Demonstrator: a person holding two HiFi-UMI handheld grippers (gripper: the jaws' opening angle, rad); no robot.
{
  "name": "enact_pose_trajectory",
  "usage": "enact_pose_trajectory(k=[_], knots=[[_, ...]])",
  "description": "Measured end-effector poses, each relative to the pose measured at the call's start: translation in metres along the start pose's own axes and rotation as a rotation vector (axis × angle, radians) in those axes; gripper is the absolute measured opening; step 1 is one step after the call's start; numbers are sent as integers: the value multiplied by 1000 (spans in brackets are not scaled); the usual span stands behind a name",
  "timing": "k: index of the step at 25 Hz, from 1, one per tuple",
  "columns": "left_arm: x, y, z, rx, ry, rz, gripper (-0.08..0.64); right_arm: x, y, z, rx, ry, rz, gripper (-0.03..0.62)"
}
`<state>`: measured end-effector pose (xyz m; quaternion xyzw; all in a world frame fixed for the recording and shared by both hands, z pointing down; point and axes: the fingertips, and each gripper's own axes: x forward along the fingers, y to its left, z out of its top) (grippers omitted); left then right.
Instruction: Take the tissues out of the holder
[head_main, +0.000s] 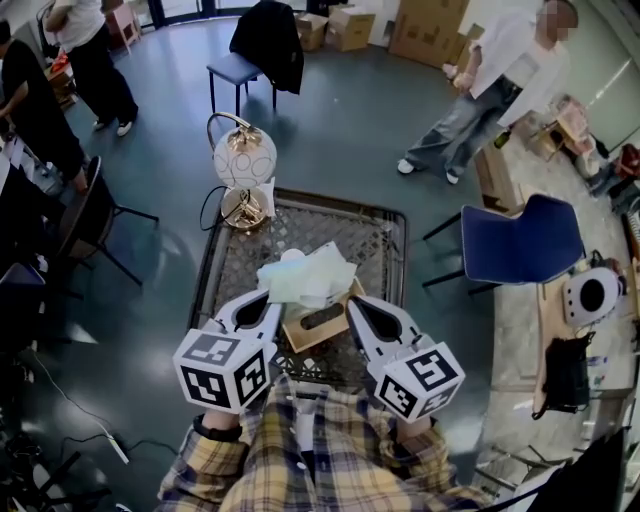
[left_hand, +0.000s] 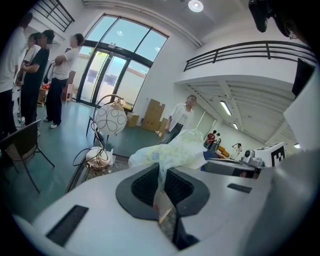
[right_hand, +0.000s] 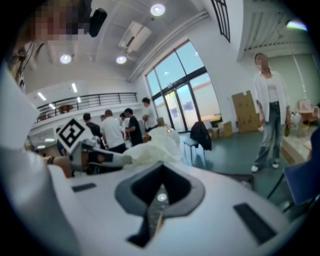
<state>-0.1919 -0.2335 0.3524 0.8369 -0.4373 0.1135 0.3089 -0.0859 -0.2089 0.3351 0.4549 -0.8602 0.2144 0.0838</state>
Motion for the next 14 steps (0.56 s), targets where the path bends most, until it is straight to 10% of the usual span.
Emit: enact_pose_trajectory(k=[14], knots=[[-8, 9, -9, -15, 13, 41, 25, 14, 5, -12, 15, 35, 53, 8]])
